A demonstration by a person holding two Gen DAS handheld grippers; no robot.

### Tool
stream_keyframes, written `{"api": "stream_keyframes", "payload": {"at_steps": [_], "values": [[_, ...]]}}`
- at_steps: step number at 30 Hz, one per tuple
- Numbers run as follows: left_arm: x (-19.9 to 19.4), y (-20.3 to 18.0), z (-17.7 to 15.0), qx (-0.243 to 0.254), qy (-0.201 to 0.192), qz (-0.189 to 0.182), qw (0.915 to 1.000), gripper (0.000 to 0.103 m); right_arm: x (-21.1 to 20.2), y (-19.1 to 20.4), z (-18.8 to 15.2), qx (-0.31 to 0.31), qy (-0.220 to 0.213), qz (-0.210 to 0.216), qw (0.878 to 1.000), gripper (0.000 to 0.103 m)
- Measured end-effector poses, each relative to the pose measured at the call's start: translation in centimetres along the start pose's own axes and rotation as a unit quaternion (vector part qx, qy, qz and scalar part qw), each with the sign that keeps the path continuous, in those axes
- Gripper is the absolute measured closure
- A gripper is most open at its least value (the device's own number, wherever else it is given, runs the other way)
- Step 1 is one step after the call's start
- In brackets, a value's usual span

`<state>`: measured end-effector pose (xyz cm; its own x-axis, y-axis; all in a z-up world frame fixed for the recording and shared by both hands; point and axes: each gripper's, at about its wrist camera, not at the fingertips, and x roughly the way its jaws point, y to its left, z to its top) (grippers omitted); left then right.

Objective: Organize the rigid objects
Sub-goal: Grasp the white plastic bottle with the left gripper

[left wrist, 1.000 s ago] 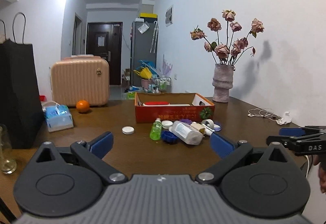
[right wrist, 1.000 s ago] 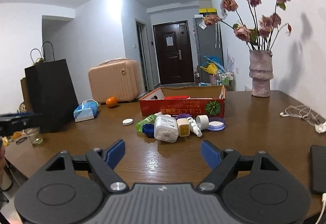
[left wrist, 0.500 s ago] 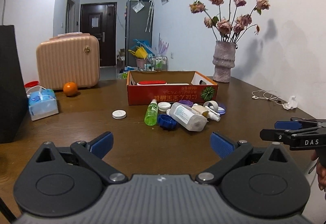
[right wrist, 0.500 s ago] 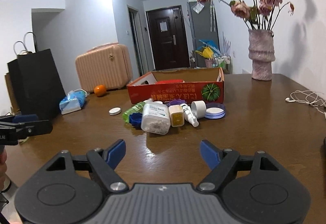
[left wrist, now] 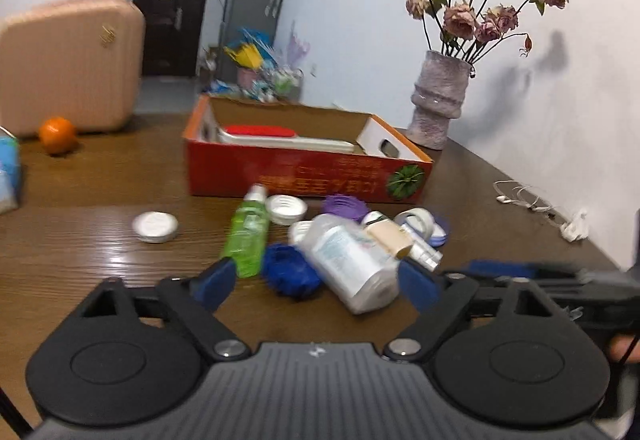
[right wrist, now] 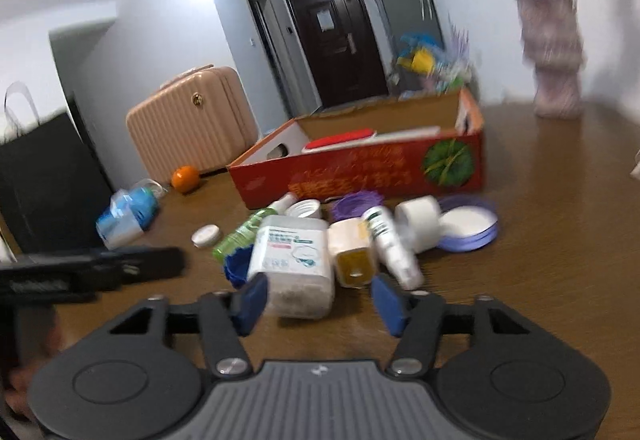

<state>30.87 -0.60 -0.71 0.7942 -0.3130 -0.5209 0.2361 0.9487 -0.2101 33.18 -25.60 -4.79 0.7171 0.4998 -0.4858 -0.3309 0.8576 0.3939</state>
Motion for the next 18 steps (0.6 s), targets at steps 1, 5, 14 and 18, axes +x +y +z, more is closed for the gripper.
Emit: {"api": "stream_keyframes", "payload": {"at_steps": [1,5,14,18], "values": [[1.1,-0.1,0.5,-0.010,0.010,-0.015,0.9998,0.034,0.9,-0.6,0.3,0.022,0.005,0.012,1.000,0.061],[5.3,-0.4,2.2,-0.008,0.022,-0.017,0.9996,0.039,3.4,-1.5,0.9,0.067,0.021,0.025,0.997,0.072],[10.9,1.4,4.6,-0.017,0.084,-0.056,0.9948,0.048,2.9,-2.7,-0.7,0.132,0.037,0.063,0.989,0.069],[10.8,1.0,4.4,-0.025,0.090,-0.044,0.9946,0.062,3.5,-3.6,-1.5,0.192,0.025,0.094,0.977,0.071]]}}
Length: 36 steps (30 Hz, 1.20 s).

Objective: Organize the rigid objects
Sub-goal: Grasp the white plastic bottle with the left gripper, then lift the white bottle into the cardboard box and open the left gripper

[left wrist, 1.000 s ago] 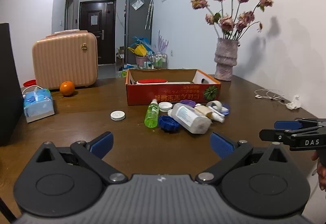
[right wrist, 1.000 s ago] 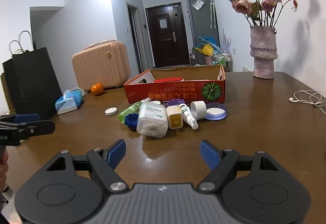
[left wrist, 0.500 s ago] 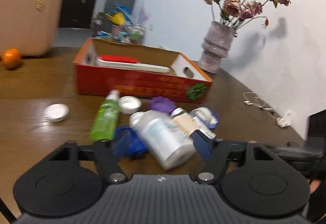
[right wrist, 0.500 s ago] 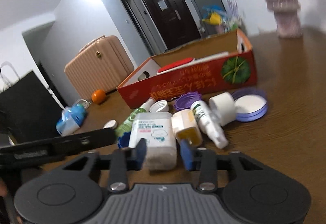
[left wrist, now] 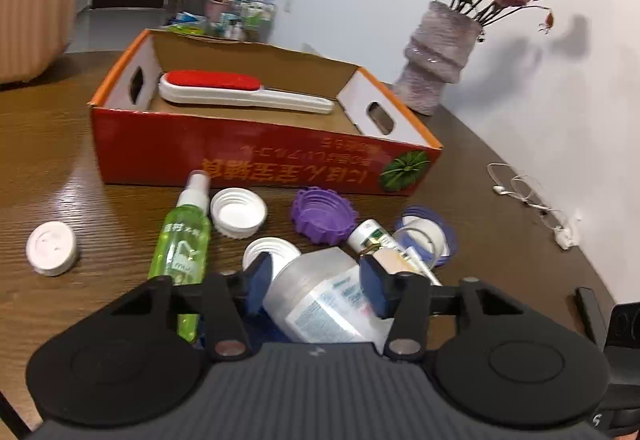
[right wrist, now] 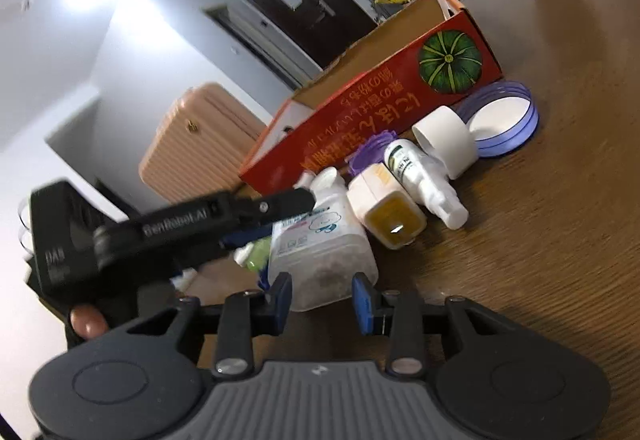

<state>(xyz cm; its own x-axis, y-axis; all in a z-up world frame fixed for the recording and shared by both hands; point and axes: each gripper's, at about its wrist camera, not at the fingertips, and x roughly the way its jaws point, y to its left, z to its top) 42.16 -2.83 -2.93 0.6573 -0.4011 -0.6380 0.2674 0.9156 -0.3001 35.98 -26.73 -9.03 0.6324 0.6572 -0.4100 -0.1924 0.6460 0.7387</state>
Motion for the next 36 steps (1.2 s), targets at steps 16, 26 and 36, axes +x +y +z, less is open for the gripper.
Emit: {"api": "stream_keyframes", "payload": {"at_steps": [16,26,36], "values": [[-9.0,-4.1,-10.8,-0.063,0.008,-0.053,0.9966,0.063,-8.8,-1.9,-4.7,0.019,-0.006,-0.026,0.999,0.094],[-10.5,-3.1,-12.9,-0.105,0.011,-0.061,0.9925,0.060,-12.0,0.9,-5.6,-0.076,-0.021,-0.029,0.996,0.076],[-8.8,-2.6,-11.9,-0.116,0.026,-0.075,0.9900,0.066,-9.9,1.0,-4.3,-0.066,0.009,-0.027,0.997,0.092]]}}
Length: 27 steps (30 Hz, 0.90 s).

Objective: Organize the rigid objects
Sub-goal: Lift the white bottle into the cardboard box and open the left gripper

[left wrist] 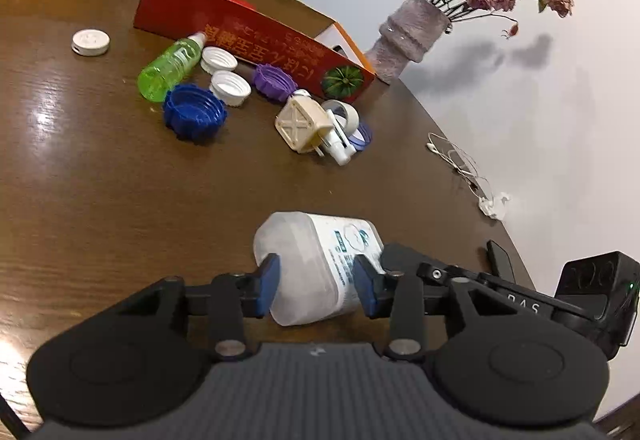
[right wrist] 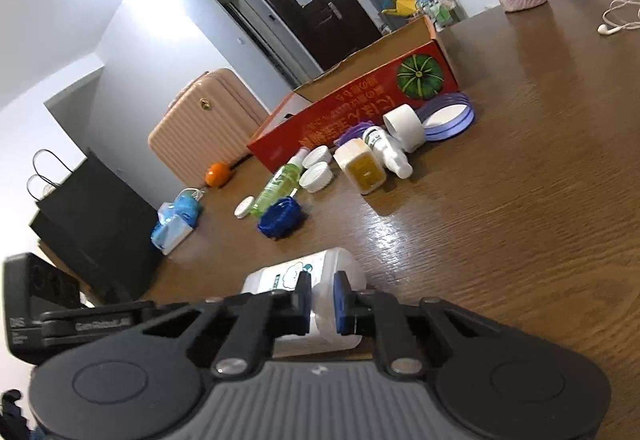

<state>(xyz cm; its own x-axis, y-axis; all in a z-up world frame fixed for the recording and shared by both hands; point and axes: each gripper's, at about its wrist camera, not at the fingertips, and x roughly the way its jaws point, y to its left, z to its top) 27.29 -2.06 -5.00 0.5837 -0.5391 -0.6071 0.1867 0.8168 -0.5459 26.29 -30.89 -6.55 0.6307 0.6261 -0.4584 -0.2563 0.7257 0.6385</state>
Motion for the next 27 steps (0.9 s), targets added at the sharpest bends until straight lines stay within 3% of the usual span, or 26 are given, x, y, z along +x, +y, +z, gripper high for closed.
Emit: {"api": "stream_keyframes", "payload": {"at_steps": [6,12,16,20,27], "values": [[0.4,-1.1,4.5,0.014,-0.030,-0.020,0.9992,0.066,0.4,1.5,4.9,-0.037,-0.045,0.005,0.998,0.092],[3.4,-2.5,15.3,0.050,-0.079,-0.031,0.9951,0.066,4.4,1.9,15.0,-0.061,-0.104,-0.003,0.993,0.092],[7.6,-2.8,22.4,0.060,-0.091,-0.028,0.9937,0.067,8.8,0.2,21.3,-0.052,-0.111,-0.029,0.992,0.092],[13.8,-1.4,26.2,0.030,-0.064,-0.025,0.9972,0.067,13.1,-3.2,24.8,-0.020,-0.095,-0.058,0.994,0.092],[21.6,0.0,25.7,0.017,0.009,-0.002,0.9998,0.067,17.0,-7.2,24.4,-0.007,-0.060,-0.142,0.988,0.090]]}}
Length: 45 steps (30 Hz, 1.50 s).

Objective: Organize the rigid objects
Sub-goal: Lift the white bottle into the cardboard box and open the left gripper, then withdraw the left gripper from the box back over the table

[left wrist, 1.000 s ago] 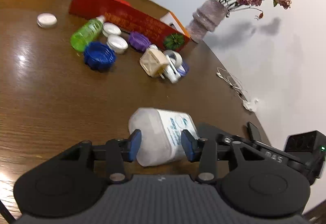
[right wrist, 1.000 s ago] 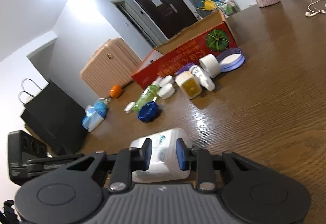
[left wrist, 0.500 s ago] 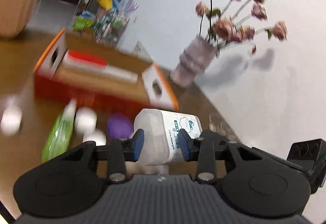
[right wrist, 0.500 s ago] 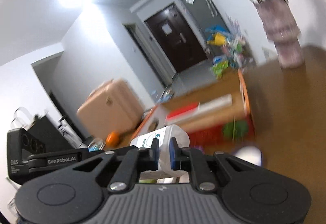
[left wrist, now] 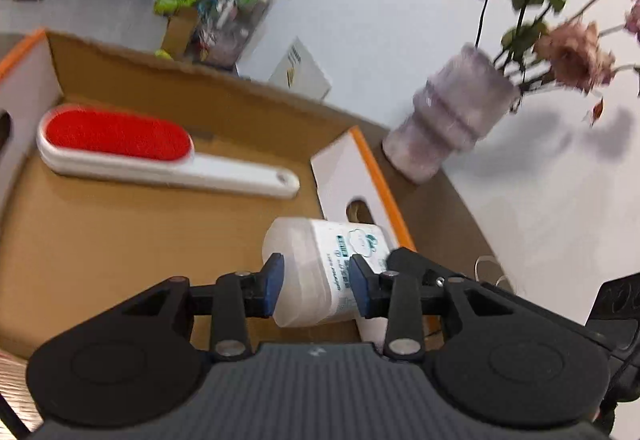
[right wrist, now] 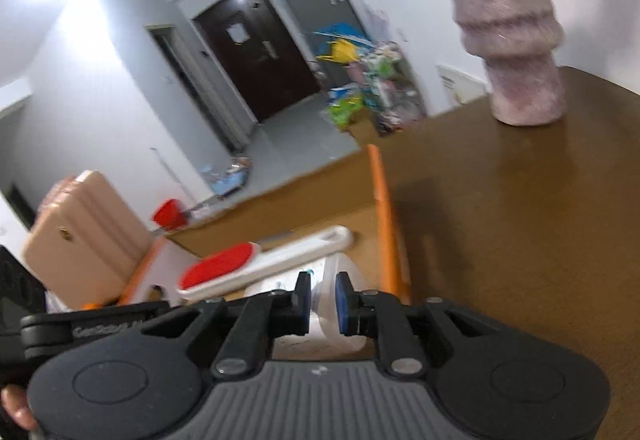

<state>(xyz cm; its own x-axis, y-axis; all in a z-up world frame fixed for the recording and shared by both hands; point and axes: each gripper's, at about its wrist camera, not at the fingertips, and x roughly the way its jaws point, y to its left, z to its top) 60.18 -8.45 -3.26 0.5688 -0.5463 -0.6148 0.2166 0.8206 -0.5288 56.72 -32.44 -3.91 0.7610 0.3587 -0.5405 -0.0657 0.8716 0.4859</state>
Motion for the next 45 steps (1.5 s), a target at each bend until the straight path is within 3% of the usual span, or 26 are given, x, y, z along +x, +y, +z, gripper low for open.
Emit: {"api": "stream_keyframes", "payload": {"at_steps": [4,6,10,12,18,22,28,30,36,42,45], "values": [[-1.1,-0.9,-1.3,0.039,0.003,0.012,0.9992,0.065,-1.0,1.1,-0.5,-0.025,-0.023,-0.017,0.999,0.087],[-3.3,-1.3,-1.6,0.063,-0.014,0.022,0.9977,0.057,-2.5,2.1,-0.5,-0.043,-0.044,-0.017,0.998,0.085],[-9.0,-2.1,-2.6,0.100,-0.059,0.061,0.9913,0.051,-5.4,4.0,-0.7,-0.066,-0.059,0.007,0.996,0.078],[-12.8,-2.3,-3.7,0.104,-0.088,0.085,0.9870,0.050,-7.3,5.1,-1.7,-0.088,-0.067,0.016,0.994,0.063],[-22.9,-2.6,-11.0,0.124,-0.171,0.141,0.9672,0.037,-14.5,8.8,-7.3,-0.163,-0.091,0.023,0.982,0.054],[-27.2,-2.3,-16.5,0.113,-0.194,0.170,0.9596,0.032,-18.9,10.4,-11.8,-0.194,-0.097,0.023,0.976,0.050],[-31.6,-2.7,-23.6,0.106,-0.217,0.202,0.9492,0.026,-25.1,12.0,-17.9,-0.227,-0.104,0.014,0.968,0.042],[-33.3,-2.6,-26.3,0.105,-0.227,0.205,0.9462,0.021,-27.3,12.0,-20.1,-0.230,-0.110,0.021,0.967,0.033],[-37.4,-2.7,-33.3,0.100,-0.231,0.218,0.9428,0.017,-31.3,11.3,-25.5,-0.200,-0.092,0.039,0.975,0.032],[-38.5,-3.2,-34.8,0.111,-0.244,0.220,0.9381,0.012,-32.4,12.2,-27.4,-0.239,-0.099,0.027,0.965,0.032],[-37.4,-3.1,-34.3,0.105,-0.237,0.212,0.9423,0.010,-31.7,11.8,-27.0,-0.227,-0.096,0.025,0.969,0.032]]}}
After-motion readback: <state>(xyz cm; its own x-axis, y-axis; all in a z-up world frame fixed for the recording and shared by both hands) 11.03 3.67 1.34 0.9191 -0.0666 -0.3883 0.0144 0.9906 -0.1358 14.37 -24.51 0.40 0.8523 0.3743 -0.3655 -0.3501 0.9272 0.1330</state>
